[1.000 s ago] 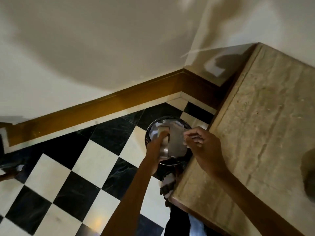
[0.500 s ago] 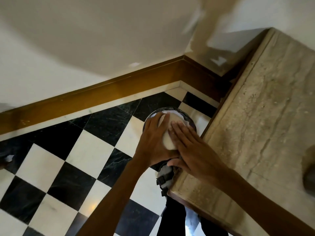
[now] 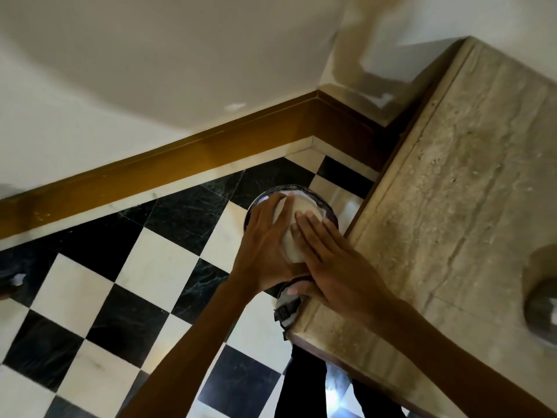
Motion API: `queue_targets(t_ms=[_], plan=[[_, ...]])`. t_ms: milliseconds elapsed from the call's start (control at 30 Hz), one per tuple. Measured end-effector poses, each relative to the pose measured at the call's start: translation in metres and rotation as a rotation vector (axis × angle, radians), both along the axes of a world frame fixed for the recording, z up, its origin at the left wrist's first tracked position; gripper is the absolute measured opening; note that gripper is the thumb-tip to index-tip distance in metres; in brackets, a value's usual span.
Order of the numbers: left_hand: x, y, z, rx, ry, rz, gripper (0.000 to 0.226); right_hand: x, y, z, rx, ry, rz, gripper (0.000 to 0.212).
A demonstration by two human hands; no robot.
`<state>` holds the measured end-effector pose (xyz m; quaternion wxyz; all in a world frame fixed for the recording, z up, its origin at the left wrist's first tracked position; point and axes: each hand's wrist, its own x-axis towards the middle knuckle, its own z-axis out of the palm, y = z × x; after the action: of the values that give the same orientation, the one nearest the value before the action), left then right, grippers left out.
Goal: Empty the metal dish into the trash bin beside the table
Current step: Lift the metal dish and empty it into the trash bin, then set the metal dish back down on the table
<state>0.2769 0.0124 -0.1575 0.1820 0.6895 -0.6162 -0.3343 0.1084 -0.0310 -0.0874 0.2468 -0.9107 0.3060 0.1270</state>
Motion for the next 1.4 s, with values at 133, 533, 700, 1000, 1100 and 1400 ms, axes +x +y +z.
queue_targets(t_ms=[133,533,700,1000,1100,1400], plan=[[0.001,-0.003,0.006,-0.046,0.015,0.035,0.114,0.001,0.006,0.006,-0.05,-0.114,-0.12,0.087],[-0.016,0.015,0.021,0.086,0.1,0.168,0.111,-0.029,0.004,0.007,0.185,-0.276,-0.337,0.069],[-0.041,0.024,0.066,0.41,0.798,0.564,0.086,-0.077,0.019,0.037,0.533,-0.597,-0.809,0.067],[-0.145,0.008,0.118,0.878,0.931,0.757,0.058,-0.169,0.05,0.047,0.652,-0.414,-1.258,0.021],[-0.18,-0.006,0.122,0.755,0.748,0.656,0.042,-0.198,0.043,0.041,0.615,-0.373,-1.407,0.029],[-0.253,-0.078,0.108,0.372,0.748,0.694,0.018,-0.249,-0.026,0.04,0.434,-0.554,-1.756,0.031]])
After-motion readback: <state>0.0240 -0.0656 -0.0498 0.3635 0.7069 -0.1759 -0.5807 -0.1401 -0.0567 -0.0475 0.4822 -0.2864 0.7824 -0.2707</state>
